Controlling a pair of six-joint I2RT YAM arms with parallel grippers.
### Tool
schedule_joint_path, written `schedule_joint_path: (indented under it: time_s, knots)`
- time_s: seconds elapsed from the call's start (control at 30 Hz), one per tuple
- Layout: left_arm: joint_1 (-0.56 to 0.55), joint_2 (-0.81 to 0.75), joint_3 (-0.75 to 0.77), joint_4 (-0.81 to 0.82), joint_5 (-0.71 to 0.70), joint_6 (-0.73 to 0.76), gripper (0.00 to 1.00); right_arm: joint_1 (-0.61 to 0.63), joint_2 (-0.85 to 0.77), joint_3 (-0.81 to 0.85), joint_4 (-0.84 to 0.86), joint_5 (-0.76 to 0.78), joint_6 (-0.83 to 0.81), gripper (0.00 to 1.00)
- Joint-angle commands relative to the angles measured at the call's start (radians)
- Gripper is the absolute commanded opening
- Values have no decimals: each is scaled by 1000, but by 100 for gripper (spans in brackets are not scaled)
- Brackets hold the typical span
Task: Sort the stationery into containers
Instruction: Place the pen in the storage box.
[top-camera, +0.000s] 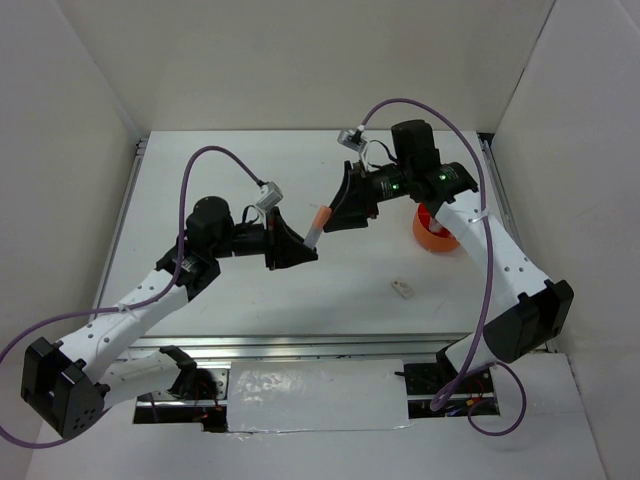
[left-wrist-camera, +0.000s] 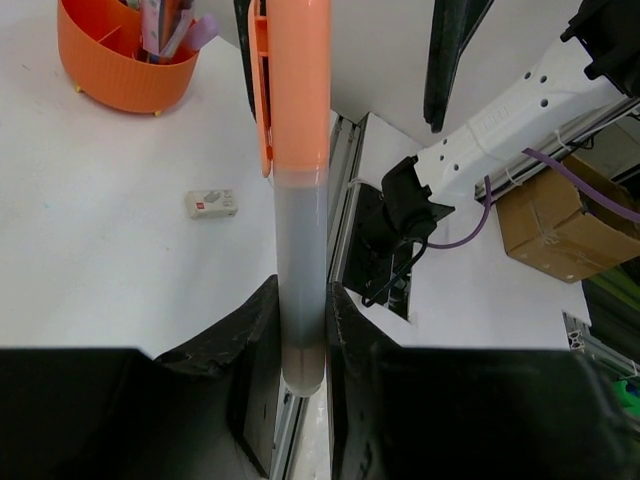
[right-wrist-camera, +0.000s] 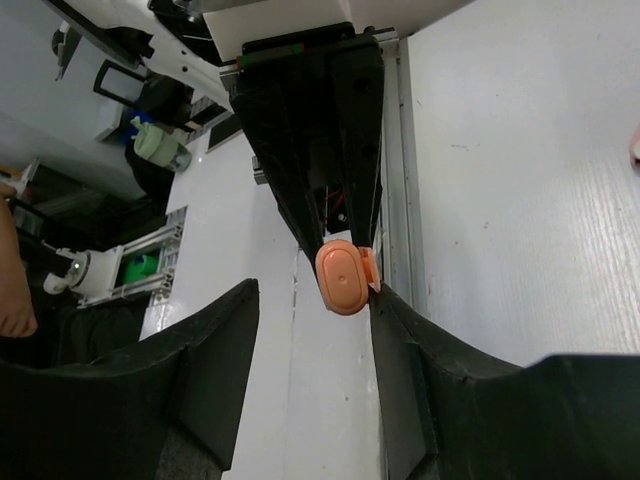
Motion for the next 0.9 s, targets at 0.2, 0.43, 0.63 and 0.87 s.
schedule_joint_path:
  time_s: [0.2, 0.43, 0.63, 0.87]
  knots:
    - [-29, -5, -7, 71, 38, -25, 0, 38, -22, 18, 62, 115, 2, 55]
    - [-16, -6, -23, 85, 32, -33, 0, 41, -36, -4, 71, 105, -4, 36]
    - [7, -2, -21, 62, 8, -45, 31, 44, -42, -10, 62, 94, -3, 7]
    - [51, 17, 109, -218, -101, 73, 99, -58, -59, 17, -117, 256, -102, 0]
